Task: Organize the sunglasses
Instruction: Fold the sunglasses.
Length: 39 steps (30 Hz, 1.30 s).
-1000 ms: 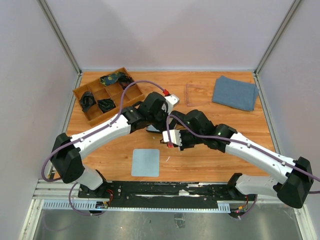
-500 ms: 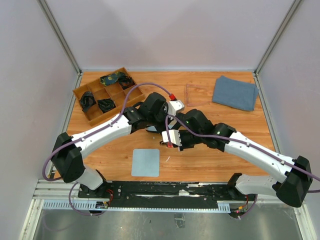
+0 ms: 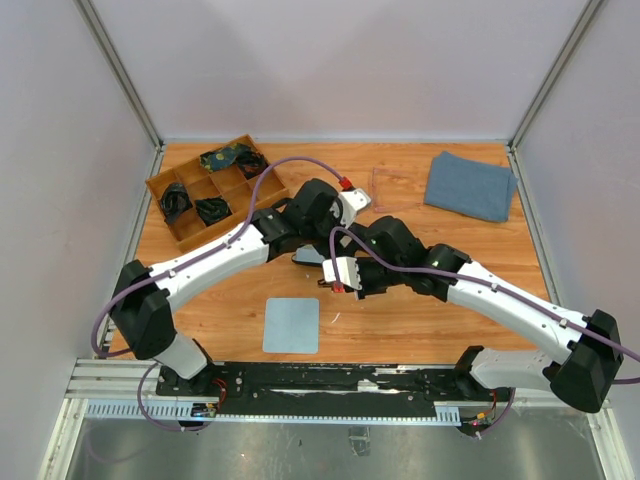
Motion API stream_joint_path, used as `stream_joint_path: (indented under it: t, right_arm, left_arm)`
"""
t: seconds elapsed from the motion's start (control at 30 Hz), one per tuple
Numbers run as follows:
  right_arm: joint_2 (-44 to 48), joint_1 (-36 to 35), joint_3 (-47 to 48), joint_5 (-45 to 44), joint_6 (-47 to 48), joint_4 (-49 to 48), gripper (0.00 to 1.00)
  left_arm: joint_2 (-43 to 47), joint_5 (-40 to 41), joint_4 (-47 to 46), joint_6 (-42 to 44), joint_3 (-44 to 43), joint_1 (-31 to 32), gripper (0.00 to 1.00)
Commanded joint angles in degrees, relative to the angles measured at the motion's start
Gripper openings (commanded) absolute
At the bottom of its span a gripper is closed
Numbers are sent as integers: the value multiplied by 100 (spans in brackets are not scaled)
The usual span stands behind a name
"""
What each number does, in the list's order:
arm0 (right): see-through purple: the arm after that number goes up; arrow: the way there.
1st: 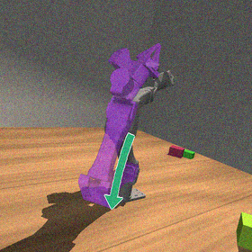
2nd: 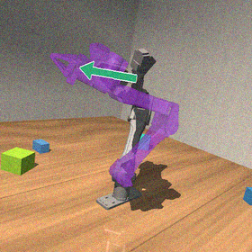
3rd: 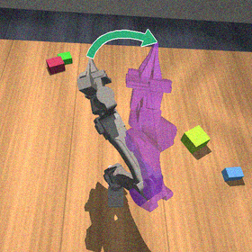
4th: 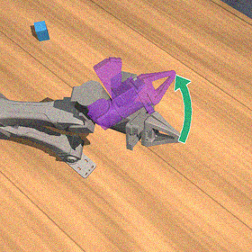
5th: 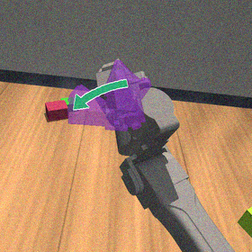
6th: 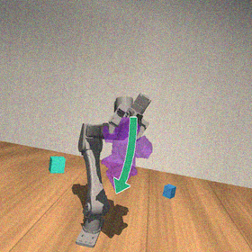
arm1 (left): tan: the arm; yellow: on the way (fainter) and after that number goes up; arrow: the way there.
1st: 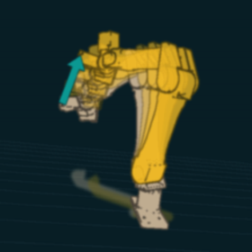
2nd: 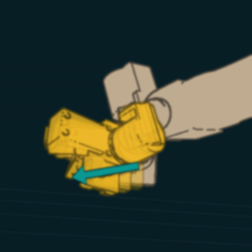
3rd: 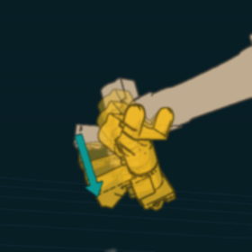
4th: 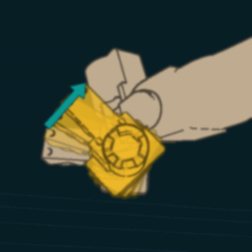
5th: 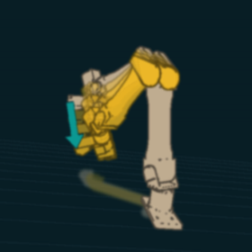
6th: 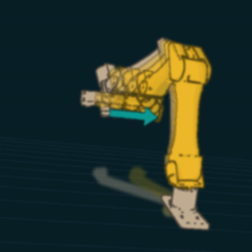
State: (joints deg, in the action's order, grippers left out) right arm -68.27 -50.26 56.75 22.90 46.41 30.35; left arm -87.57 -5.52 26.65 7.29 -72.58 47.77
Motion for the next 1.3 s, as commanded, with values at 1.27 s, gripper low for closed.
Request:
stream_joint_path:
  t: [1.27]
  right_arm:
    - [230,295,-144,-740,-916,-477,1]
  left_arm:
    - [462,2072,-456,-1361,299,-776,99]
